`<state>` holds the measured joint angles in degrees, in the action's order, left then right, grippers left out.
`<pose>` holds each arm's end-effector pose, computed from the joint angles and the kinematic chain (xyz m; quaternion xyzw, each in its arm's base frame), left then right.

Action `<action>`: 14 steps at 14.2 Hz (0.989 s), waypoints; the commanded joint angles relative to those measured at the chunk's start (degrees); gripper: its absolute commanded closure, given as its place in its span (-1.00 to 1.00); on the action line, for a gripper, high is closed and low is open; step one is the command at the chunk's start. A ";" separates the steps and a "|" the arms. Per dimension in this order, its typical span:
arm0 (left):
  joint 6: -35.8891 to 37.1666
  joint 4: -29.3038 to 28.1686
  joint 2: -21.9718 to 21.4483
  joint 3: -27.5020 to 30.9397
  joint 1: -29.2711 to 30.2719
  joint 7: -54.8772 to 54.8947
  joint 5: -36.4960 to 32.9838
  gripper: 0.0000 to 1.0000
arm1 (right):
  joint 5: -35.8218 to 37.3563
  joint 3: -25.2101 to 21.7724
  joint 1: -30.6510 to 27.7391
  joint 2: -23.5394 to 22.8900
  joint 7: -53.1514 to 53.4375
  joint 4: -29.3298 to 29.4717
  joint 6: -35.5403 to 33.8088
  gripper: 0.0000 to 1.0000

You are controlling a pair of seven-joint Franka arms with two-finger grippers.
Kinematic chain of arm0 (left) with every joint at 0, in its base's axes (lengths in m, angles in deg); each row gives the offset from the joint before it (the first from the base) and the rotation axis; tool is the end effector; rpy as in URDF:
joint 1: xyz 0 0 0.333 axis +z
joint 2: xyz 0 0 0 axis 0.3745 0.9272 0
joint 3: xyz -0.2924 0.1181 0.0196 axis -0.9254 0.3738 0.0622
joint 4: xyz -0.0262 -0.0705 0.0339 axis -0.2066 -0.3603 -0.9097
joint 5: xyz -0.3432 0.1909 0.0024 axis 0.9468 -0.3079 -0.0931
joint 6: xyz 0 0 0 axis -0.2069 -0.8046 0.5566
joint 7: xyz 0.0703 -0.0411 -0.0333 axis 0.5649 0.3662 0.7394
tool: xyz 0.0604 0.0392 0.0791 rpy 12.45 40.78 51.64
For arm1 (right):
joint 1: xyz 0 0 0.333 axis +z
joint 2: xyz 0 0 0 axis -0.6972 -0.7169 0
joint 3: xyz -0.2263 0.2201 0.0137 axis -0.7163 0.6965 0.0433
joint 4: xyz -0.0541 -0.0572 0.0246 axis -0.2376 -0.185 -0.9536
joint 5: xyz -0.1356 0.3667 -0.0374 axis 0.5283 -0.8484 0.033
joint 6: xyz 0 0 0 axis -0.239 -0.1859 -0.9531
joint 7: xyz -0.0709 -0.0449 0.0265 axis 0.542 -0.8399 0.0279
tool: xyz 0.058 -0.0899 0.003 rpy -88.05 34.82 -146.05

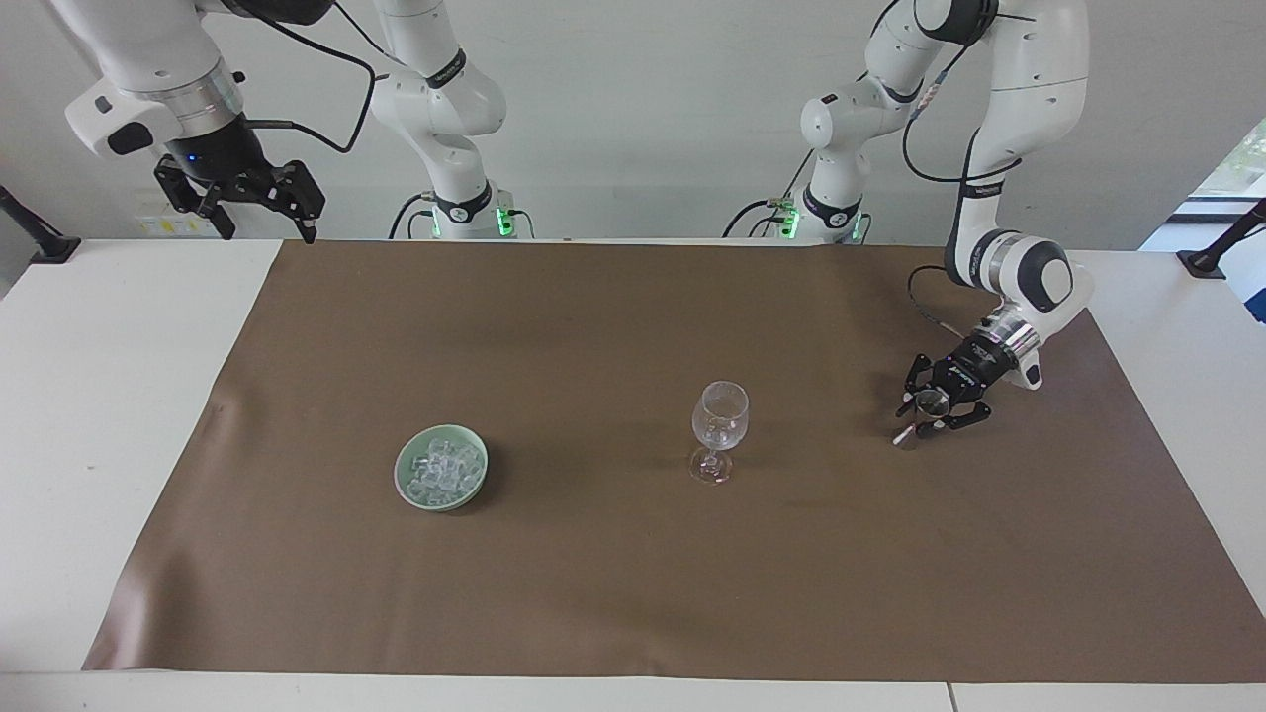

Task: Pour wine and add ice with both arms
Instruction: 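Close the left gripper around the small metal cup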

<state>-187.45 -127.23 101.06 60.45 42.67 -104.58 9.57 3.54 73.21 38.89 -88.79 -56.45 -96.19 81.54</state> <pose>0.5086 0.0849 0.2399 0.4174 0.7164 -0.2630 0.4933 0.5414 -0.0523 0.6661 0.9993 -0.0103 -0.0226 0.0279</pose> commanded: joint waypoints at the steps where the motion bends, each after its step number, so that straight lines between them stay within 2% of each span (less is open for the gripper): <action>1: -0.95 -0.52 -0.03 0.51 -0.90 0.58 1.40 0.40 | -1.16 0.14 -0.14 0.83 0.63 -1.17 1.17 -1.00; 6: -1.21 -0.26 0.06 0.42 -0.81 0.15 1.40 0.40 | -1.16 0.14 -0.14 0.83 0.63 -1.17 1.17 -1.00; 7: -1.13 -0.17 0.06 0.42 -0.73 -0.03 1.40 0.50 | -1.16 0.14 -0.14 0.83 0.54 -1.17 1.17 -1.00; 8: -1.13 -0.17 0.06 0.42 -0.64 -0.12 1.40 0.71 | -1.16 0.14 -0.14 0.83 0.54 -1.17 1.17 -1.00; 9: -1.04 -0.17 0.06 0.42 -0.55 -0.12 1.40 0.80 | -1.16 0.14 -0.14 0.83 0.54 -1.17 1.08 -1.00; 12: -1.04 -0.26 0.06 0.42 -0.46 -0.21 1.40 0.83 | -1.16 0.14 -0.14 0.83 0.63 -1.17 1.17 -1.00; 13: -0.95 -0.26 0.06 0.42 -0.37 -0.12 1.40 1.00 | -1.16 0.14 -0.14 0.83 0.63 -1.17 1.17 -1.00; 14: -0.86 -0.26 0.06 0.42 -0.20 -0.12 1.40 1.00 | -1.16 0.14 -0.14 0.83 0.54 -1.17 1.17 -1.00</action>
<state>-187.64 -127.22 101.03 60.47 42.67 -104.66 9.91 3.54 73.21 38.89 -88.79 -56.45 -96.19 81.54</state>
